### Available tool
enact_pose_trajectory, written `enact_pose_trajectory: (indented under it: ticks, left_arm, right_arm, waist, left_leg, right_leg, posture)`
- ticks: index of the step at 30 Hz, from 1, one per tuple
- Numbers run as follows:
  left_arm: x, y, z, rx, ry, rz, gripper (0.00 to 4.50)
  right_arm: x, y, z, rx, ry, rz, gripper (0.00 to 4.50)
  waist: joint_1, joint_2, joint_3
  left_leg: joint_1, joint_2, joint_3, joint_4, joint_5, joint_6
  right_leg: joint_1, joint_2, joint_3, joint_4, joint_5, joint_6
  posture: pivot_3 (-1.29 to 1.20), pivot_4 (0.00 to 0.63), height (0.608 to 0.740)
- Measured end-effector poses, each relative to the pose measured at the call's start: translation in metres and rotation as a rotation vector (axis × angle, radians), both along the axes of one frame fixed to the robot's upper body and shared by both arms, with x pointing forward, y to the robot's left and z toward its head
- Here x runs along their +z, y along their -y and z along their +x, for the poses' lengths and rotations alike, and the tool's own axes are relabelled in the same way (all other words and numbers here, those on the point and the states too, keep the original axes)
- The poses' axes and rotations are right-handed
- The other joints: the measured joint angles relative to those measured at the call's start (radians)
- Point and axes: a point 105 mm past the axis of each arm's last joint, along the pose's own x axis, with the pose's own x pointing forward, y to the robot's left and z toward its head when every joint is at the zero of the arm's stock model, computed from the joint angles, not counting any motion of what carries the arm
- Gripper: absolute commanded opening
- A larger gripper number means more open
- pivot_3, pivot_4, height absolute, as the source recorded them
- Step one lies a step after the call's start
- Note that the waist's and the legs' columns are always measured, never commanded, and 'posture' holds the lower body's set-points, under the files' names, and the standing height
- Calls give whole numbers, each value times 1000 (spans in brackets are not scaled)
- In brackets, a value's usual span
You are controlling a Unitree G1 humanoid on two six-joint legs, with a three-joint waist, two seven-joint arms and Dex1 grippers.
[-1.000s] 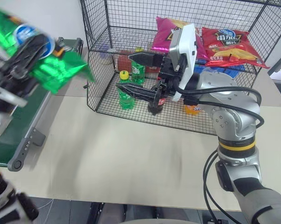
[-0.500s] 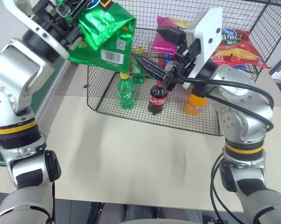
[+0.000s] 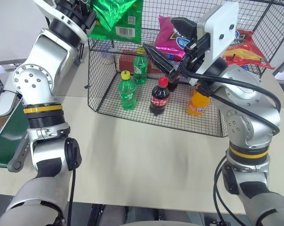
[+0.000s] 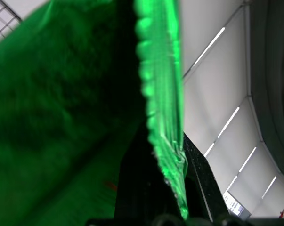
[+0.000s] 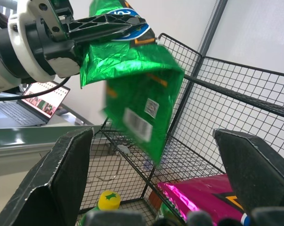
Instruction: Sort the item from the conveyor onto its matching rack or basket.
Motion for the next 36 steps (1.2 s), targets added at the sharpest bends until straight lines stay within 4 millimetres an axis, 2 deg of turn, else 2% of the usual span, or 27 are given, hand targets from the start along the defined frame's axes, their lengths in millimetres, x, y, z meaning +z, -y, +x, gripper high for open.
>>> enact_pose_trajectory:
  ticks: [6,11,15,21,28,33,36]
  left_arm:
    - [-46,-10,14,32,-131,-8,101]
    - [-35,-13,11,40,-102,-25,101]
    - [-20,-7,9,27,-48,-15,101]
    - [-8,-3,20,33,-13,-18,101]
    - [-23,-5,39,69,-33,-18,101]
    - [-20,2,43,61,-17,-19,101]
    - [-29,5,40,48,-35,-21,101]
  right_arm:
    - [0,1,0,-4,-1,6,4500]
    - [0,-1,1,1,-8,18,4500]
    - [-1,-2,2,3,-14,21,4500]
    - [-2,-1,5,-3,-25,22,4500]
    - [-1,0,5,-17,-22,31,4500]
    - [0,0,4,-18,-14,33,4500]
    - [0,1,4,-22,-13,35,4500]
  waist:
    - [-1,0,0]
    - [3,0,0]
    - [3,0,0]
    - [0,0,0]
    - [1,0,0]
    - [1,0,0]
    - [-1,0,0]
  left_leg:
    - [-1,1,-1,0,0,0]
    - [-1,0,-1,0,-1,1]
    - [-1,0,-1,0,-1,1]
    - [-1,0,-1,0,-1,1]
    - [-1,0,-1,0,0,1]
    - [-2,0,-1,0,-1,2]
    - [-1,0,-1,0,-1,2]
  right_leg:
    - [0,0,0,0,0,0]
    - [0,0,0,0,0,0]
    - [0,0,0,0,0,0]
    - [0,1,0,0,0,0]
    - [0,1,0,0,0,0]
    - [0,1,0,0,0,0]
    - [0,1,0,1,0,0]
  posture:
    - [0,150,740]
    - [0,150,740]
    - [0,150,740]
    - [0,150,740]
    - [0,150,740]
    - [0,150,740]
    - [0,150,740]
